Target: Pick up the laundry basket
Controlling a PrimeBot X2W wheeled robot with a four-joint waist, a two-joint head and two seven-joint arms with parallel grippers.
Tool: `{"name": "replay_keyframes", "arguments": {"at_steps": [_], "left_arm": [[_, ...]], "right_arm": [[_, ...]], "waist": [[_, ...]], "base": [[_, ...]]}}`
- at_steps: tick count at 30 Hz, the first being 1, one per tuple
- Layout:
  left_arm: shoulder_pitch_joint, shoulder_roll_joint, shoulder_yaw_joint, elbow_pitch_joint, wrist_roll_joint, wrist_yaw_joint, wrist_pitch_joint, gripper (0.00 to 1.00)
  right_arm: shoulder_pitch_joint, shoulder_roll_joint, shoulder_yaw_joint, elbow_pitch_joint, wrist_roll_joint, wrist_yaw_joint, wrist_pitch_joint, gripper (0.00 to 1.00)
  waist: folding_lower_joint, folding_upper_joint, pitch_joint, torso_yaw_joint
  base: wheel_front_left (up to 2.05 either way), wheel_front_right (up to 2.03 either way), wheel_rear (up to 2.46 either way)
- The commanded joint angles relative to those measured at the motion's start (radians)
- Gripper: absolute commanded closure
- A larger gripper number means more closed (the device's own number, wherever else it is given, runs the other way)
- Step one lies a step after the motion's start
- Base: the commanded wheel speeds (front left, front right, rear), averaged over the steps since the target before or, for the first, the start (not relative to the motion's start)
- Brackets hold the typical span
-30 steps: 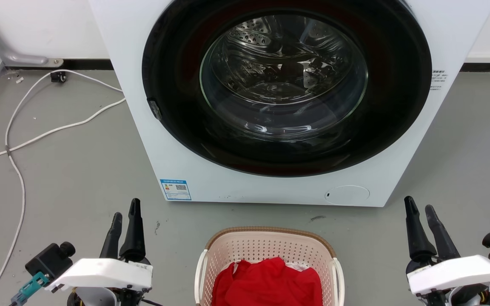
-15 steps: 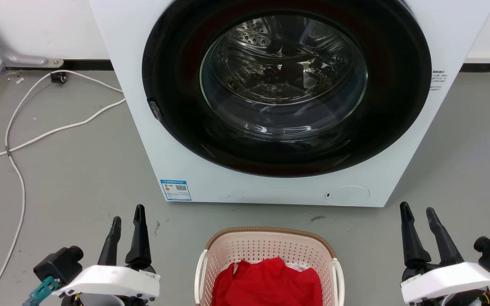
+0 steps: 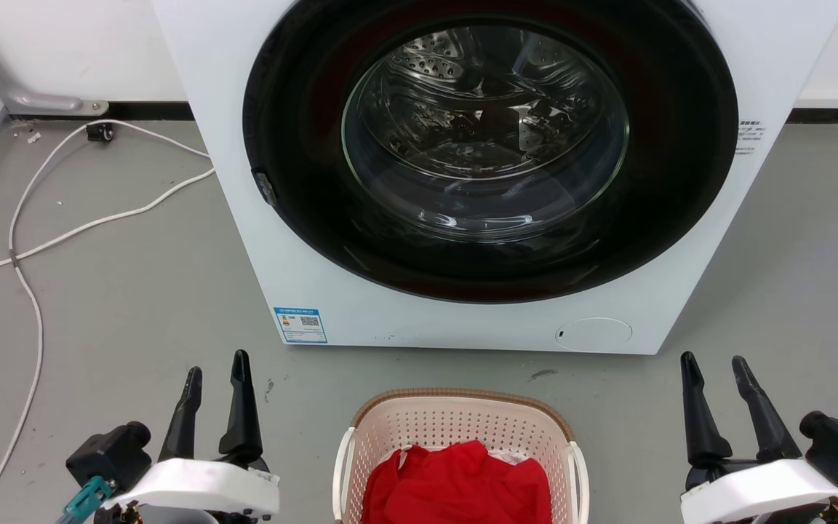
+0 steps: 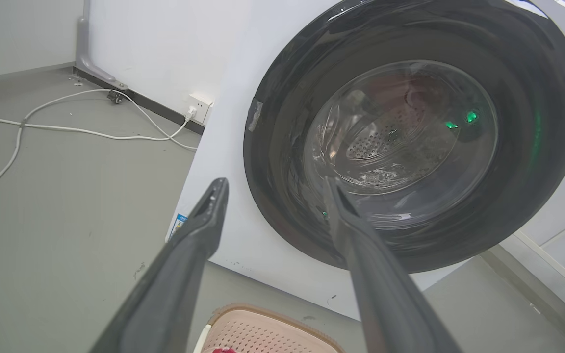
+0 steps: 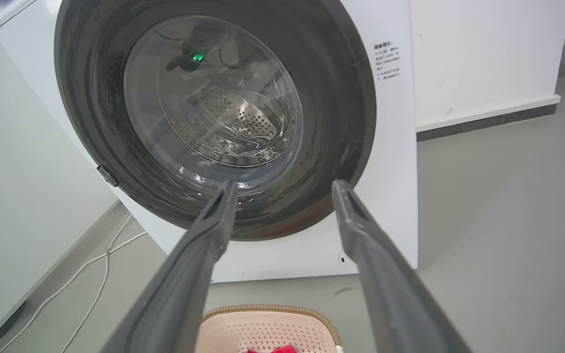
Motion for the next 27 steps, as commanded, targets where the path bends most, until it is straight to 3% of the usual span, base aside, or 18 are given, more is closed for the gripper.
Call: {"name": "replay_keyframes", "arguments": {"at_steps": [1, 27], "left_arm": [[0.008, 0.002, 0.000, -0.013, 0.025, 0.005, -0.008, 0.00], [0.035, 0.002, -0.020, -0.014, 0.231, 0.023, -0.064, 0.00]], "right_arm": [[0.003, 0.000, 0.000, -0.012, -0.028, 0.000, -0.010, 0.00], [0.033, 0.001, 0.012, -0.027, -0.265, 0.000, -0.065, 0.00]], "waist": [[0.0000, 0.0000, 0.000, 0.000], [0.0000, 0.0000, -0.001, -0.002]], "base": [[0.00, 0.00, 0.00], [0.00, 0.00, 0.00]]}}
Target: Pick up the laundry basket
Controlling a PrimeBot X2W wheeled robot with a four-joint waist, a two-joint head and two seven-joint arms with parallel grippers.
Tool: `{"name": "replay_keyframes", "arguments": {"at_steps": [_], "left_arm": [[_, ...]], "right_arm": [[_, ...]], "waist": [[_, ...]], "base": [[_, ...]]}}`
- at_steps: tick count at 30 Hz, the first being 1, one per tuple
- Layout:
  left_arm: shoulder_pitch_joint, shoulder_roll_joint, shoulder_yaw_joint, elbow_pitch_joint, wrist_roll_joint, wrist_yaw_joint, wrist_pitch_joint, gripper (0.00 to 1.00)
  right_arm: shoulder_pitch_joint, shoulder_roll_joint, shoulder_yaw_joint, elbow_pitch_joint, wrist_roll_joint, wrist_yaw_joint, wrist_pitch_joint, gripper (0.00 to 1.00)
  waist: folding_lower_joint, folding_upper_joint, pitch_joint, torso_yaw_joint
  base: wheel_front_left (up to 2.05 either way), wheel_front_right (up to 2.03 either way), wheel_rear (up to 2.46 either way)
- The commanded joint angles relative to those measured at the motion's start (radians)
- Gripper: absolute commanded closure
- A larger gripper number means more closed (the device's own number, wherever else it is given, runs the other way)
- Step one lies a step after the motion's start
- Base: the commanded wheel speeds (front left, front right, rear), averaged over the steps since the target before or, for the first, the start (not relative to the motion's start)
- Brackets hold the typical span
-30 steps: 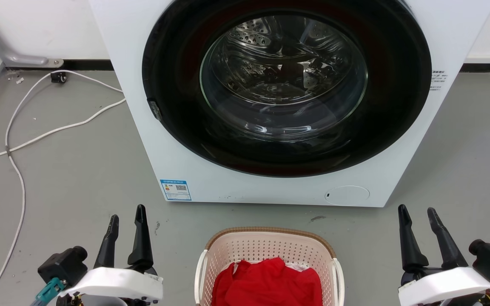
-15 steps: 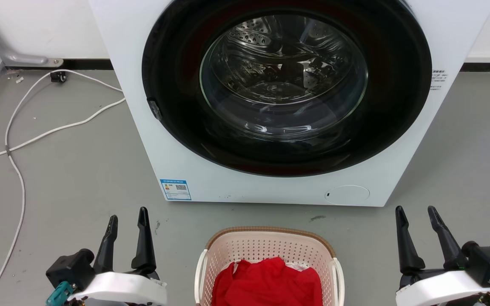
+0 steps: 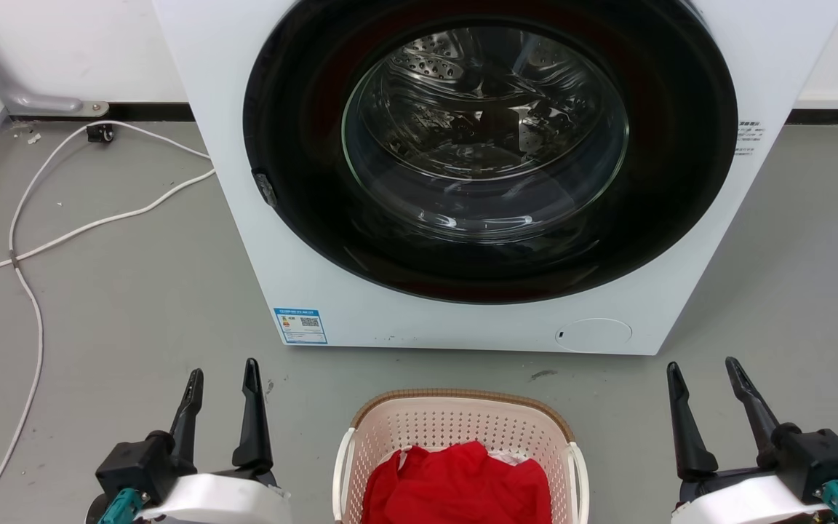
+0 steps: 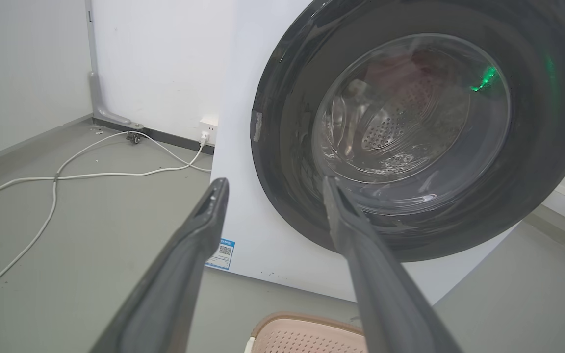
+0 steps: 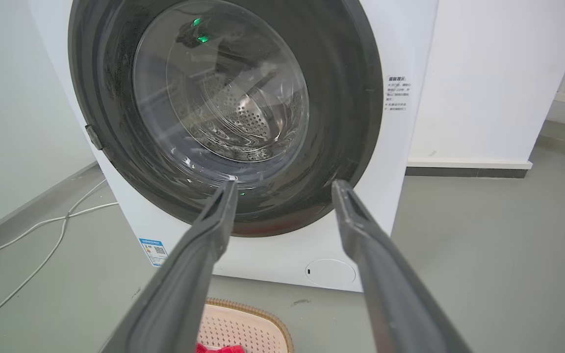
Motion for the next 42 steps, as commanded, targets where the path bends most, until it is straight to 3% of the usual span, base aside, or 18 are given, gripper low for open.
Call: {"name": "replay_keyframes", "arguments": {"at_steps": [1, 18, 42], "left_arm": [[0.012, 0.001, -0.002, -0.007, 0.023, 0.005, -0.010, 0.00], [0.026, 0.001, -0.016, 0.006, 0.148, 0.014, -0.042, 0.00], [0.023, 0.001, -0.015, 0.018, 0.151, 0.024, -0.040, 0.00]], "right_arm": [[0.010, 0.001, 0.000, -0.009, -0.027, 0.000, -0.008, 0.00], [0.026, 0.002, 0.003, -0.007, -0.161, 0.000, -0.040, 0.00], [0.021, 0.002, 0.002, 0.009, -0.154, 0.000, -0.039, 0.00]], "waist": [[0.0000, 0.0000, 0.000, -0.001], [0.0000, 0.0000, 0.003, -0.003], [0.0000, 0.0000, 0.006, -0.001]], "base": [[0.00, 0.00, 0.00], [0.00, 0.00, 0.00], [0.00, 0.00, 0.00]]}}
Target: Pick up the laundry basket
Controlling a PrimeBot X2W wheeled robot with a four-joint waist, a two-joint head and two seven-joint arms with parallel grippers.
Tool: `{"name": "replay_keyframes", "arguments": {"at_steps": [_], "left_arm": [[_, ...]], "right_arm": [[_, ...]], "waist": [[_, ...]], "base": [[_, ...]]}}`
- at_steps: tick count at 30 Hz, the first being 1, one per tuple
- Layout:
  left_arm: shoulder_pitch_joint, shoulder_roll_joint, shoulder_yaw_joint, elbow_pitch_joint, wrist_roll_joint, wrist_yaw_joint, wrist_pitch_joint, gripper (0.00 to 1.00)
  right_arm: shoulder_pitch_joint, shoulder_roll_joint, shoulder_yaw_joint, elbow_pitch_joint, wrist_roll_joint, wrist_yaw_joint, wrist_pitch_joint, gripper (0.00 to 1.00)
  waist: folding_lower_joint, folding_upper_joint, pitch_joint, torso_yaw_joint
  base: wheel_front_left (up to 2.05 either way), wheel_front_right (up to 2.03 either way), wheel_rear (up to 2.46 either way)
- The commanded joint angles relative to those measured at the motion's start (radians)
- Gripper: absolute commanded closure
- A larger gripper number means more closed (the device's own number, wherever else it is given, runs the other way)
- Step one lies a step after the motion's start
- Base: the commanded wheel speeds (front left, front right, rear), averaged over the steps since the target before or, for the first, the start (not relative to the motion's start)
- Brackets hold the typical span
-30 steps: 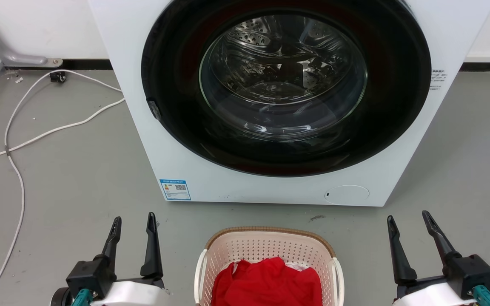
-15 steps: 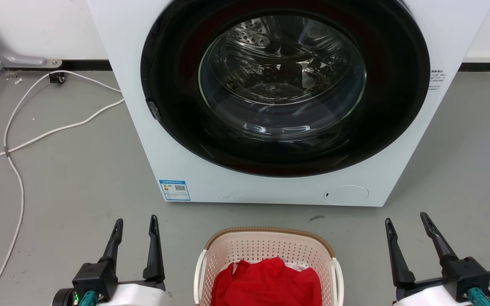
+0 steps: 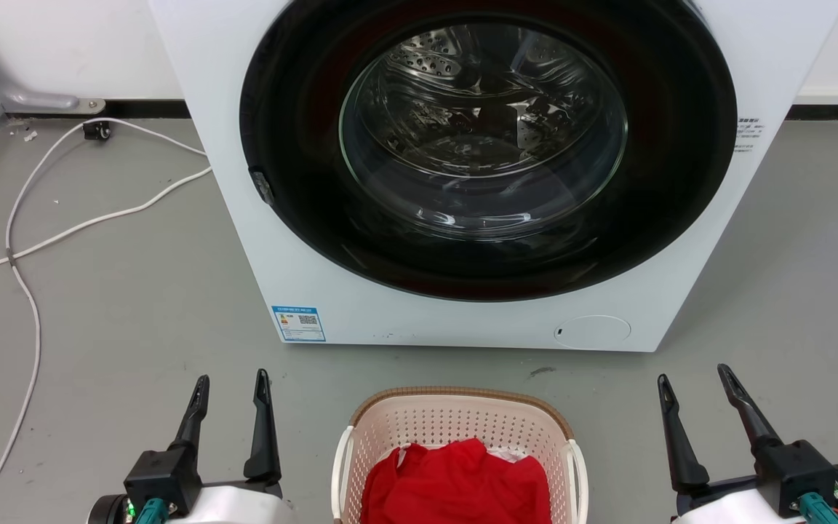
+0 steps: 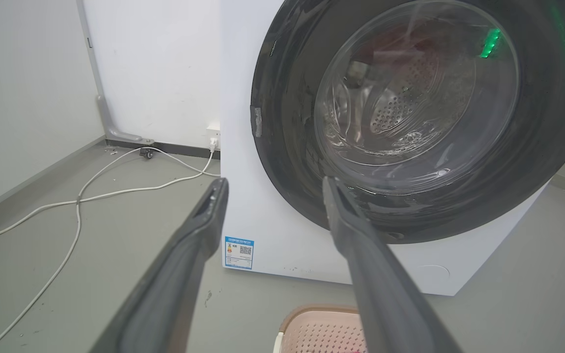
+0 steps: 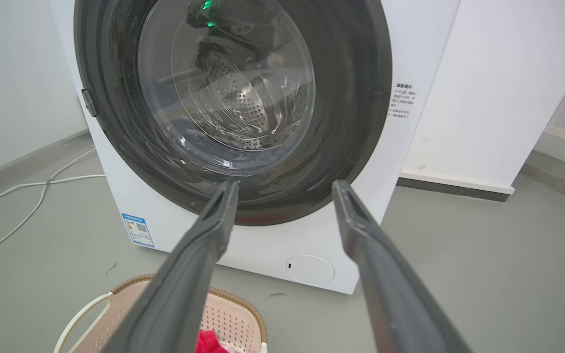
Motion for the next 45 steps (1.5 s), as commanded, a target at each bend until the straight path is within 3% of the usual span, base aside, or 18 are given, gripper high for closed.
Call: {"name": "replay_keyframes", "arguments": {"at_steps": [1, 9, 15, 30, 41, 45], "left_arm": [[0.007, 0.001, 0.002, -0.004, 0.002, 0.001, -0.003, 0.00], [-0.050, 0.001, 0.009, 0.008, 0.020, -0.011, -0.003, 0.00], [-0.151, 0.001, 0.023, 0.075, 0.052, -0.042, -0.003, 0.00], [-0.480, 0.023, 0.013, 0.558, 0.138, -0.106, -0.003, 0.00], [-0.727, 0.054, -0.056, 0.941, 0.167, -0.133, -0.003, 0.00], [-0.793, 0.056, -0.074, 1.022, 0.169, -0.138, -0.003, 0.00]], "right_arm": [[0.003, 0.002, 0.000, -0.002, -0.004, 0.000, -0.003, 0.00], [-0.041, 0.002, 0.017, 0.005, -0.018, 0.000, -0.003, 0.00], [-0.139, 0.002, 0.055, 0.108, -0.057, 0.000, -0.003, 0.00], [-0.502, 0.002, 0.081, 0.643, -0.170, -0.001, -0.003, 0.00], [-0.746, 0.002, 0.102, 0.942, -0.204, -0.001, 0.035, 0.00], [-0.805, 0.002, 0.117, 1.005, -0.191, -0.001, 0.051, 0.00]], "waist": [[0.0000, 0.0000, 0.002, -0.001], [0.0000, 0.0000, 0.054, 0.000], [0.0000, 0.0000, 0.147, -0.008], [0.0000, 0.0000, 0.429, -0.027], [0.0000, 0.0000, 0.641, -0.040], [0.0000, 0.0000, 0.704, -0.036]], "base": [[0.00, 0.00, 0.00], [0.00, 0.00, 0.00], [0.00, 0.00, 0.00], [0.00, 0.00, 0.00], [0.00, 0.00, 0.00], [0.00, 0.00, 0.00]]}}
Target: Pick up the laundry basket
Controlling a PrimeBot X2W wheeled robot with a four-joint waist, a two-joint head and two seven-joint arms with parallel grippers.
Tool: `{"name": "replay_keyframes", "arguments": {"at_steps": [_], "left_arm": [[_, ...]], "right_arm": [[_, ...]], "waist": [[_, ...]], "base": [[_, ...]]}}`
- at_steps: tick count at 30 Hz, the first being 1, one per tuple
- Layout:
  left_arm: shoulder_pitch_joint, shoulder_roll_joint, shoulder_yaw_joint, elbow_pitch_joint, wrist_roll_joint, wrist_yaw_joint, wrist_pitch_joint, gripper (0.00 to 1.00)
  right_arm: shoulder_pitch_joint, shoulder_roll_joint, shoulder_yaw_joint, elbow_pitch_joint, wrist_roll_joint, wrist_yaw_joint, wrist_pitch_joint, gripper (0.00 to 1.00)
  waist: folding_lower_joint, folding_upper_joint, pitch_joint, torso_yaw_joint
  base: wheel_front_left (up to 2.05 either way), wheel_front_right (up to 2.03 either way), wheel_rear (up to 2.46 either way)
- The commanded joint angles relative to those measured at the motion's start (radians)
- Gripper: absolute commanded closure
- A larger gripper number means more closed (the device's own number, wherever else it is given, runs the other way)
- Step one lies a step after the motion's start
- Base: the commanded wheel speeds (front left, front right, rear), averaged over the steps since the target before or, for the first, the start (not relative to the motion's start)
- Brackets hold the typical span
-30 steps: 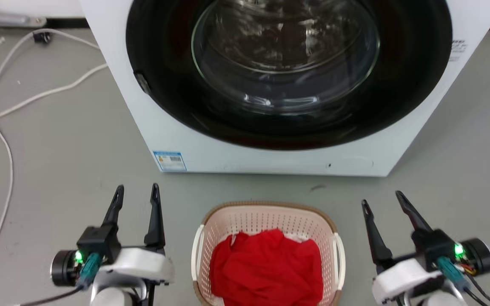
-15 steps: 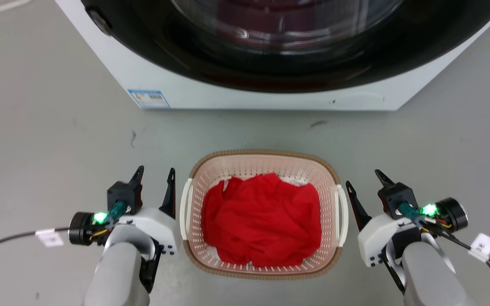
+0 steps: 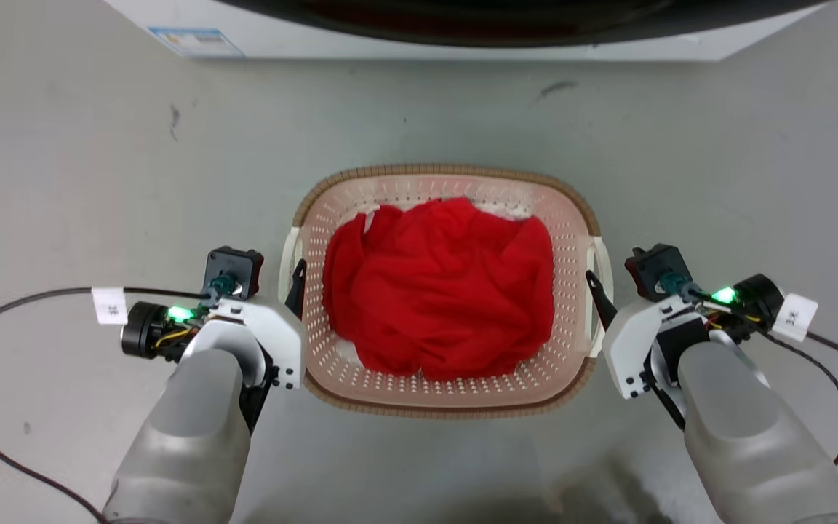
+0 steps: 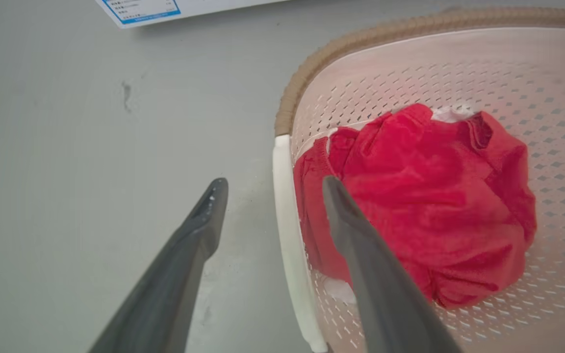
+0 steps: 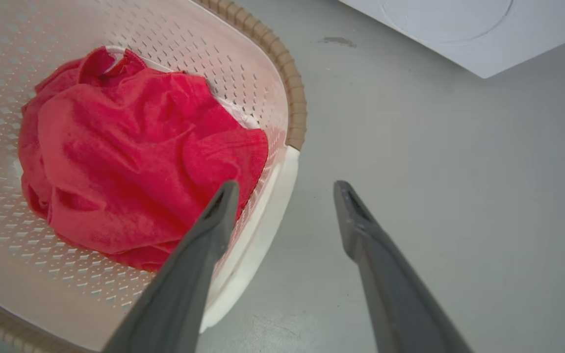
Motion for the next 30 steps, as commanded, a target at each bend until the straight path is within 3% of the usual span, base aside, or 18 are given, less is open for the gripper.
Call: {"name": "replay_keyframes", "arguments": {"at_steps": [1, 17, 18, 19, 20, 21, 30], "left_arm": [[-0.029, 0.004, -0.007, 0.028, 0.005, -0.005, -0.003, 0.00], [-0.161, -0.014, -0.071, 0.160, -0.002, -0.011, -0.003, 0.00], [-0.162, -0.016, -0.075, 0.165, -0.003, -0.011, 0.000, 0.00], [-0.163, -0.017, -0.079, 0.167, -0.004, -0.012, 0.003, 0.18], [-0.167, -0.018, -0.081, 0.170, -0.006, -0.011, 0.002, 0.81], [-0.170, -0.019, -0.084, 0.172, -0.010, -0.012, 0.004, 1.00], [-0.134, -0.030, -0.120, 0.183, -0.045, -0.014, 0.030, 1.00]], "right_arm": [[-0.034, 0.002, 0.008, 0.018, 0.009, -0.001, 0.004, 0.00], [-0.146, 0.002, 0.056, 0.106, 0.058, -0.001, 0.028, 0.00], [-0.148, 0.002, 0.057, 0.108, 0.061, -0.001, 0.028, 0.51], [-0.151, 0.002, 0.058, 0.109, 0.062, -0.001, 0.028, 0.85], [-0.153, 0.002, 0.060, 0.115, 0.065, -0.001, 0.035, 1.00], [-0.156, 0.002, 0.062, 0.119, 0.068, -0.001, 0.036, 1.00], [-0.141, -0.002, 0.084, 0.142, 0.075, 0.000, 0.037, 1.00]], "waist": [[-0.0002, 0.0000, 0.062, 0.001], [-0.0002, 0.0000, 0.205, 0.004], [-0.0002, 0.0000, 0.207, 0.005], [-0.0002, 0.0000, 0.209, 0.005], [-0.0002, 0.0000, 0.211, 0.007], [-0.0002, 0.0000, 0.212, 0.007], [-0.0002, 0.0000, 0.158, 0.016]], "base": [[0.00, 0.00, 0.00], [0.00, 0.00, 0.00], [0.00, 0.00, 0.00], [0.00, 0.00, 0.00], [0.00, 0.00, 0.00], [0.00, 0.00, 0.00], [0.00, 0.00, 0.00]]}}
